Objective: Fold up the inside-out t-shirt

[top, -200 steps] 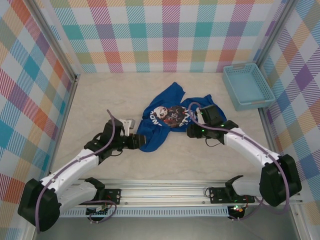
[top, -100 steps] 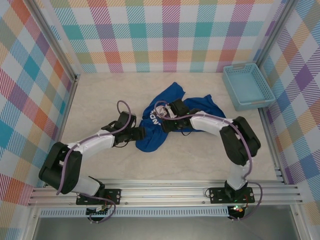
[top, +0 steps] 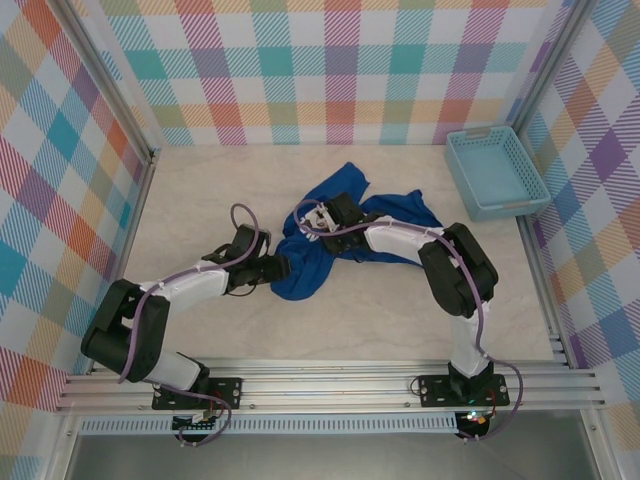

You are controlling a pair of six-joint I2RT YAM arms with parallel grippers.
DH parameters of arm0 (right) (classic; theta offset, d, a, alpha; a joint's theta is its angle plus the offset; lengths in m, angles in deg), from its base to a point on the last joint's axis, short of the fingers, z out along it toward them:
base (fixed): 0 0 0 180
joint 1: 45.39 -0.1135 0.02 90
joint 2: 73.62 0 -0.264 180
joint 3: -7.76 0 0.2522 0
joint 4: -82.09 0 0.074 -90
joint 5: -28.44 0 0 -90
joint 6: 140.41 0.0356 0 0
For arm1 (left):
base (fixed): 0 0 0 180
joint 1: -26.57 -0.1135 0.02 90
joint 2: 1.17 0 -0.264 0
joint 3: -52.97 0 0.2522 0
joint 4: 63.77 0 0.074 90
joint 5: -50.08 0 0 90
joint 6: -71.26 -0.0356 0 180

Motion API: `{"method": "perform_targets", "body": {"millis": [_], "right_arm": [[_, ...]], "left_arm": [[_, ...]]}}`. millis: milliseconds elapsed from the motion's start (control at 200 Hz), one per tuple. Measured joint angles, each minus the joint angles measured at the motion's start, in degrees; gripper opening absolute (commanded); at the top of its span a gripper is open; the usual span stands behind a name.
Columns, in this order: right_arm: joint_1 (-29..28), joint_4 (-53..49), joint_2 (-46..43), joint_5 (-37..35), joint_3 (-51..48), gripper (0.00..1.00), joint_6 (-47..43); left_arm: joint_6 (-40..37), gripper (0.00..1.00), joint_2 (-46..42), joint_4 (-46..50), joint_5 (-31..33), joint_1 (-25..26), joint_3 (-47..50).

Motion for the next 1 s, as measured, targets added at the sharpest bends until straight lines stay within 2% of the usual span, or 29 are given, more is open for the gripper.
{"method": "perform_targets", "body": {"millis": [210, 275, 410, 505, 560, 685, 870, 1005], "right_arm": [[0.59, -0.11, 0.15, 2.16, 1.97, 0.40, 0.02], [0.59, -0.15, 0.59, 2.56, 3.37, 0.31, 0.09], [0.87, -0.17, 1.31, 2.97, 5.25, 0.00, 0.26], [1.18, -0.85, 0.92, 3.32, 5.31, 0.00, 0.26], [1.66, -1.81, -0.33, 3.98, 4.92, 0.00, 0.22], [3.87, -5.51, -11.06, 6.99, 0.90, 0.00, 0.17], [5.92, -11.80, -31.08, 11.02, 1.09, 0.00, -0.55], [5.40, -16.70, -38.86, 12.48, 2.38, 0.00, -1.84]], "left_arm": [[0.46, 0.39, 1.73, -1.49, -2.08, -0.02, 0.09], [0.44, 0.34, 1.79, -1.55, -2.32, -0.02, 0.11], [0.35, 0.16, 1.79, -1.73, -2.51, -0.04, 0.11], [0.22, 0.03, 1.60, -1.73, -2.64, -0.07, 0.17], [0.04, 0.00, 0.57, -1.57, -2.64, -0.07, 0.63], [-0.24, 0.00, -6.54, -0.37, -2.64, -0.09, 1.70], [-1.16, 0.00, -22.99, 0.92, -2.67, -0.09, 1.18], [-3.17, 0.00, -30.01, 3.82, -2.93, -0.07, -1.95]]}}
